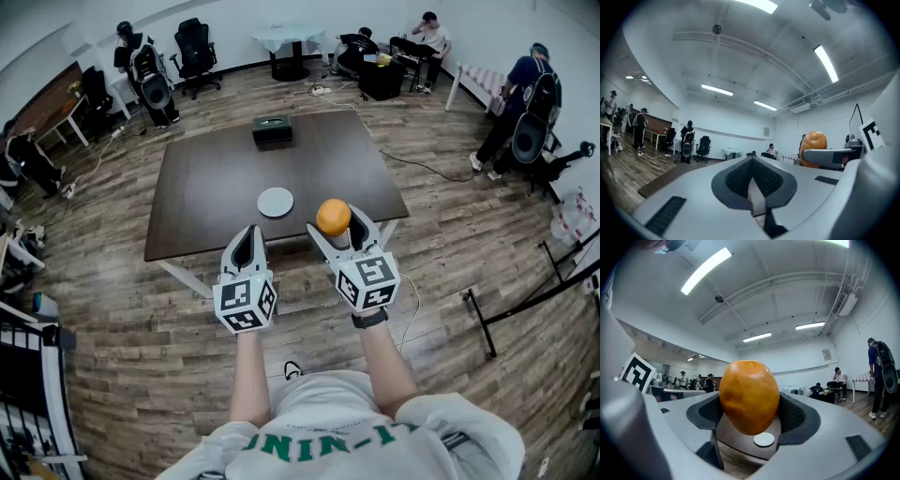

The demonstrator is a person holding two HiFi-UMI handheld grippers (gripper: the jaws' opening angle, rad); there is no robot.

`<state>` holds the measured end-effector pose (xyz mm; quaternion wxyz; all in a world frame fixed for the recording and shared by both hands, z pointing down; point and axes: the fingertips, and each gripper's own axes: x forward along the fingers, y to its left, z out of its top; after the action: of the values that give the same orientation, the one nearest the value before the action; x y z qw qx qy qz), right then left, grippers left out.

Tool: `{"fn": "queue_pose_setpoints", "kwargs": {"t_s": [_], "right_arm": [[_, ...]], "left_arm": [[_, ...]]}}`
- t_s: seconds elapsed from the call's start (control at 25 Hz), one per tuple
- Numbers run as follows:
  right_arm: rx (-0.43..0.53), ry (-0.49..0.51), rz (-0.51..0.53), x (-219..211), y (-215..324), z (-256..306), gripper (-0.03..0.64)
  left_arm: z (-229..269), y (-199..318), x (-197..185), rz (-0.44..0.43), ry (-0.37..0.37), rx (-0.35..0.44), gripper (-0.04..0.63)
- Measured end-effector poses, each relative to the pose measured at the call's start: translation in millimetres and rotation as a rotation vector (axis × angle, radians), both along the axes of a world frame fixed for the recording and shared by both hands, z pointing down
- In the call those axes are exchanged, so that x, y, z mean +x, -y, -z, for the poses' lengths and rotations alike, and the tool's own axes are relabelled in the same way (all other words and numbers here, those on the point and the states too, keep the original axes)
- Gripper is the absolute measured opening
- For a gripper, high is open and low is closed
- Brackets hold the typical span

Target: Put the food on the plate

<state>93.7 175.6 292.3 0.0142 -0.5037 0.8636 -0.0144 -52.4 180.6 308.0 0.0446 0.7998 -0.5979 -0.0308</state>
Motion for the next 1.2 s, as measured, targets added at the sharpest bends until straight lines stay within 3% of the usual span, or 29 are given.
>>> {"fn": "queue_pose_setpoints", "kwargs": {"t_s": [0.64, 1.2], "right_arm": [[-0.054, -0.01, 0.031, -90, 0, -23, 0.357], [-0.108, 0.052, 0.068, -127, 27, -51, 0.359]], "left_arm": [[-20, -2, -66, -0.045, -0.027, -0.032, 0.012], [-52, 24, -102, -0.026, -0.086, -0.079, 0.012]]}}
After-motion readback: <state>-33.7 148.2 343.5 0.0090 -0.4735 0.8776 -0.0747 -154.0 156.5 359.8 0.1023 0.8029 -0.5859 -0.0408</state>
